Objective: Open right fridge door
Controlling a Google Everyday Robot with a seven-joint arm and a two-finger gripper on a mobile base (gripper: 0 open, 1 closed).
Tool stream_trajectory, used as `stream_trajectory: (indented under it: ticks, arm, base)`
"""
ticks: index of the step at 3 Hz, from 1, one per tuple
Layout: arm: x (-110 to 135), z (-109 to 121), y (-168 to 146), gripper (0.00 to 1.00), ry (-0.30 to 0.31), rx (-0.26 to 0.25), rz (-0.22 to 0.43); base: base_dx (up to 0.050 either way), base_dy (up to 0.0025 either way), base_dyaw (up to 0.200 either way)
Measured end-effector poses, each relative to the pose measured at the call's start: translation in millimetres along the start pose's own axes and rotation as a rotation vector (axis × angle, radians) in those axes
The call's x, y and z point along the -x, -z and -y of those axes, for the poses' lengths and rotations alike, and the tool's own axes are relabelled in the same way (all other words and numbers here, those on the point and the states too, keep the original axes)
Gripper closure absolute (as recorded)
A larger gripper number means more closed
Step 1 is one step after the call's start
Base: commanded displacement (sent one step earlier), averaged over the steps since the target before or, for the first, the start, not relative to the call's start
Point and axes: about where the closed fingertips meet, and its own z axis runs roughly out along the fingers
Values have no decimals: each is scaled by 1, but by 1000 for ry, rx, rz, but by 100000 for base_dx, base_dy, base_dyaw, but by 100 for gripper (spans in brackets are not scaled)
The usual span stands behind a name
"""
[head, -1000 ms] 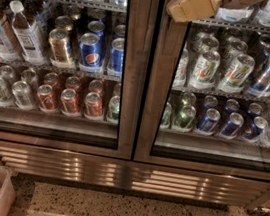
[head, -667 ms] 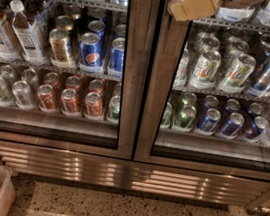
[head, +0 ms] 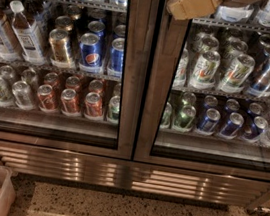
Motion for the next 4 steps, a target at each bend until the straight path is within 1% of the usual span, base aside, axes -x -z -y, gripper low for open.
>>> stream_trajectory:
  ticks: [1, 4]
  arm:
    - [0, -1, -1, 100, 4, 5, 12]
    - [6, -1, 4, 100, 2, -16, 37]
  base:
    - [0, 0, 0]
    - [0, 0, 0]
